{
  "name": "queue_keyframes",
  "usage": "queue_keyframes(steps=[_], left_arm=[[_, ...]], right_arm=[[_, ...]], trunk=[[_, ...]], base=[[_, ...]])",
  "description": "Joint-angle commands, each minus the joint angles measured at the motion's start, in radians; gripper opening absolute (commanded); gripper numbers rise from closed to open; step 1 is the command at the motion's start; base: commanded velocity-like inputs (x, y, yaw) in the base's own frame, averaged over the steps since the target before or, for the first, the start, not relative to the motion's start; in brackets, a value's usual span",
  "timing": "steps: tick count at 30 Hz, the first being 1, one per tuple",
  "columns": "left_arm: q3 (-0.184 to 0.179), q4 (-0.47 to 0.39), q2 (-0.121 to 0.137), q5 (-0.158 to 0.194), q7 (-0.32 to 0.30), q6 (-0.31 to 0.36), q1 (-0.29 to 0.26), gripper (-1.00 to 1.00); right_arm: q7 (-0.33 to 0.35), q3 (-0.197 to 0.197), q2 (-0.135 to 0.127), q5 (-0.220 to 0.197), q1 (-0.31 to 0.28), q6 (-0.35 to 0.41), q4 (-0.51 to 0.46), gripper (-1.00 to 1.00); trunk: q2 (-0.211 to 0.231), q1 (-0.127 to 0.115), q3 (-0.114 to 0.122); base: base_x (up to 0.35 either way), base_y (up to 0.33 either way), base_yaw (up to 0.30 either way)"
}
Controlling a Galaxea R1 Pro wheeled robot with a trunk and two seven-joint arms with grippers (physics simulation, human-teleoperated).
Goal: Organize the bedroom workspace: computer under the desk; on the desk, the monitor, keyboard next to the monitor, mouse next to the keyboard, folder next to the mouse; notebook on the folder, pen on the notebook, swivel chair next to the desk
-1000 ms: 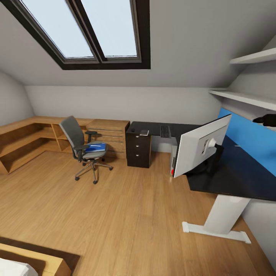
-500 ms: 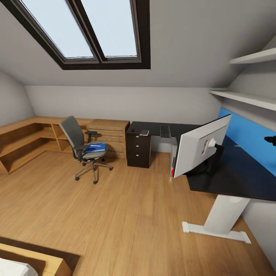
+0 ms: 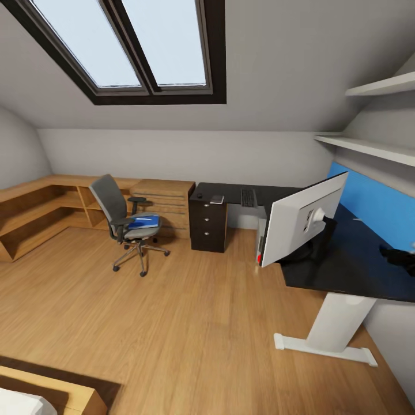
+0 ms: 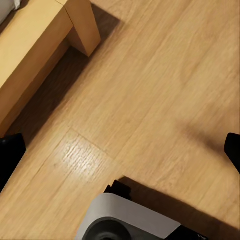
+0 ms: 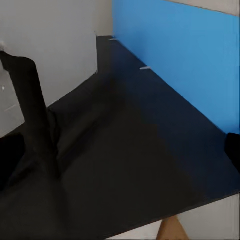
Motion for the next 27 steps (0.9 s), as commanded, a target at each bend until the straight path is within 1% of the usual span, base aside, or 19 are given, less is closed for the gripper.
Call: queue_keyframes(steps=[1,2,3,5,7,9,10,11,12,13,14,15,16,17,19,21,26,27], left_arm=[[-0.008,0.0,0.0,0.003,0.008,-0.002,-0.001,1.0],[-0.008,0.0,0.0,0.003,0.008,-0.002,0.0,1.0],[-0.008,0.0,0.0,0.003,0.008,-0.002,-0.001,1.0],[-0.009,0.0,0.0,0.003,0.008,-0.002,-0.001,1.0],[-0.009,0.0,0.001,0.003,0.008,-0.002,0.0,1.0],[-0.01,0.0,0.001,0.003,0.008,-0.002,-0.001,1.0],[-0.009,0.0,0.001,0.003,0.008,-0.001,0.0,1.0],[-0.009,0.0,0.001,0.002,0.008,-0.001,0.0,1.0],[-0.009,-0.001,0.0,0.002,0.009,0.0,0.0,1.0],[-0.009,-0.003,0.0,0.002,0.01,0.002,0.0,1.0],[-0.008,-0.004,0.0,0.002,0.011,0.004,-0.001,1.0],[-0.008,-0.004,0.0,0.003,0.011,0.004,0.0,1.0],[-0.008,-0.004,0.001,0.004,0.012,0.005,-0.001,1.0],[-0.007,-0.004,0.001,0.004,0.012,0.005,0.0,1.0],[-0.006,-0.005,0.006,0.006,0.015,0.005,0.0,1.0],[-0.005,-0.005,0.007,0.007,0.016,0.004,-0.001,1.0],[-0.005,-0.012,0.002,0.002,0.017,0.004,-0.001,1.0],[-0.005,-0.027,-0.001,0.001,0.017,0.005,-0.001,1.0]], right_arm=[[0.005,0.005,0.014,-0.011,0.002,-0.032,0.015,1.0],[0.004,0.005,0.027,-0.011,0.008,-0.056,0.024,1.0],[0.004,0.004,0.05,-0.01,0.035,-0.101,0.037,1.0],[0.004,0.005,0.068,-0.011,0.069,-0.136,0.046,1.0],[0.002,0.005,0.104,-0.013,0.13,-0.192,0.055,1.0],[-0.001,0.004,0.13,-0.014,0.15,-0.219,0.057,1.0],[-0.01,0.003,0.154,-0.014,0.164,-0.249,0.058,1.0],[-0.034,0.002,0.174,-0.014,0.177,-0.285,0.059,1.0],[-0.05,0.002,0.184,-0.014,0.183,-0.304,0.06,1.0],[-0.108,0.002,0.216,-0.015,0.2,-0.355,0.061,1.0],[-0.15,0.002,0.239,-0.015,0.21,-0.383,0.061,1.0],[-0.171,0.002,0.25,-0.015,0.216,-0.394,0.061,1.0],[-0.211,0.002,0.27,-0.014,0.226,-0.412,0.061,1.0],[-0.228,0.002,0.278,-0.014,0.23,-0.418,0.061,1.0],[-0.283,0.002,0.308,-0.013,0.244,-0.438,0.061,1.0],[-0.295,0.002,0.315,-0.014,0.247,-0.442,0.061,1.0],[-0.302,0.001,0.317,-0.014,0.259,-0.448,0.061,1.0],[-0.302,0.001,0.317,-0.015,0.261,-0.453,0.061,1.0]], trunk=[[-0.001,0.0,-0.001],[-0.001,0.0,-0.001],[-0.001,0.0,-0.001],[-0.001,0.0,-0.001],[-0.001,0.0,-0.001],[-0.001,0.0,-0.001],[-0.001,0.0,-0.001],[-0.001,0.0,-0.001],[-0.001,0.0,-0.001],[-0.001,0.0,-0.001],[-0.001,0.0,-0.001],[-0.001,0.0,-0.001],[-0.001,0.0,-0.001],[-0.001,0.0,-0.001],[-0.001,0.0,-0.001],[-0.001,0.0,-0.001],[-0.001,0.0,-0.001],[-0.001,0.0,-0.001]], base=[[0.0,0.0,0.0],[0.0,0.0,0.0],[0.0,0.0,0.0],[0.0,0.0,0.0],[0.0,0.0,0.0],[0.0,0.0,0.0],[0.0,0.0,0.0],[0.0,0.0,0.0],[0.0,0.0,0.0],[0.0,0.0,0.0],[0.0,0.0,0.0],[0.0,0.0,0.0],[0.0,0.0,0.0],[0.0,0.0,0.0],[0.0,0.0,0.0],[0.0,0.0,0.0],[0.0,0.0,0.0],[0.0,0.0,0.0]])
